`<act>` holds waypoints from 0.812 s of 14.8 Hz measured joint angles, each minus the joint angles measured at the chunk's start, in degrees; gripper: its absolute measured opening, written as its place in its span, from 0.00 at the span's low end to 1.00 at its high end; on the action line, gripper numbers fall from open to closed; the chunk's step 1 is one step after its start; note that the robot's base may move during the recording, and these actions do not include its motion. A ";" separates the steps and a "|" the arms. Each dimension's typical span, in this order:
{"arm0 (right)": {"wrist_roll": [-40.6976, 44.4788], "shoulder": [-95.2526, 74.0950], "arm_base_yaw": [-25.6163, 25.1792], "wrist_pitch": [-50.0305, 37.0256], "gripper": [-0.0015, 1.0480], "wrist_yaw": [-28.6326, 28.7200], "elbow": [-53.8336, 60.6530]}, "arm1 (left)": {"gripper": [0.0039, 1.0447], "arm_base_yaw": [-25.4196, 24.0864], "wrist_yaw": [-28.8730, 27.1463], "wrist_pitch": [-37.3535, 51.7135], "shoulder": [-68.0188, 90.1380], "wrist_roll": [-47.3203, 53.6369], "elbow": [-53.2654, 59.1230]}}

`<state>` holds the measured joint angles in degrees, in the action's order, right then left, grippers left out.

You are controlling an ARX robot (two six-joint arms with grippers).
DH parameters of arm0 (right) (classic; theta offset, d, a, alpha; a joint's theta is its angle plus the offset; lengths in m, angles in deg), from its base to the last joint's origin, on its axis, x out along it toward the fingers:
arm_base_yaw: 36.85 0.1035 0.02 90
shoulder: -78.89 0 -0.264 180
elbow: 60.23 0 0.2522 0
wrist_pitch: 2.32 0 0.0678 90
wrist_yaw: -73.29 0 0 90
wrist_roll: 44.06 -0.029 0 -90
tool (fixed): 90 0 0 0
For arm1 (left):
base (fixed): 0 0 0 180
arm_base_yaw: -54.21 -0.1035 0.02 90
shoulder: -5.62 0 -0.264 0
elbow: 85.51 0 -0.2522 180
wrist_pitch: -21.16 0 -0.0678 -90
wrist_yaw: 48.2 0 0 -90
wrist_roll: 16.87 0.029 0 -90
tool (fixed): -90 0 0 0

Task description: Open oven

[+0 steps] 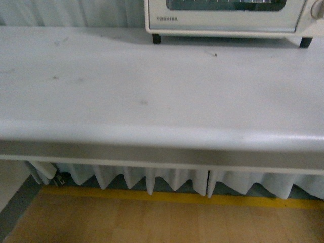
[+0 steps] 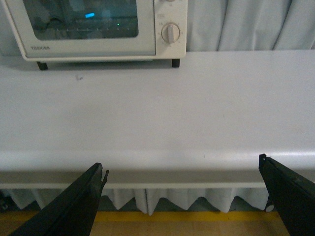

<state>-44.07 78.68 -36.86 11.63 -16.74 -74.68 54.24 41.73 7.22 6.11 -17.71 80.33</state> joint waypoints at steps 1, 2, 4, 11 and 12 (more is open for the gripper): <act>0.07 0.00 0.00 0.09 0.94 0.04 0.00 | 0.94 0.00 0.02 0.02 0.00 0.02 0.00; 0.00 0.00 0.00 0.07 0.94 0.02 0.00 | 0.94 0.00 0.04 0.02 0.00 0.04 0.00; 0.00 0.00 0.00 0.07 0.94 0.02 0.00 | 0.94 0.00 0.07 0.00 0.00 0.07 0.00; 0.04 0.00 0.00 0.09 0.94 0.02 0.00 | 0.94 0.00 0.02 0.09 0.00 0.04 0.00; 0.04 0.00 0.00 0.07 0.94 0.02 0.00 | 0.94 0.00 0.02 0.02 0.00 0.04 0.00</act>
<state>-44.03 78.68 -36.86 11.69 -16.72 -74.68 54.24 41.75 7.24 6.11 -17.66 80.33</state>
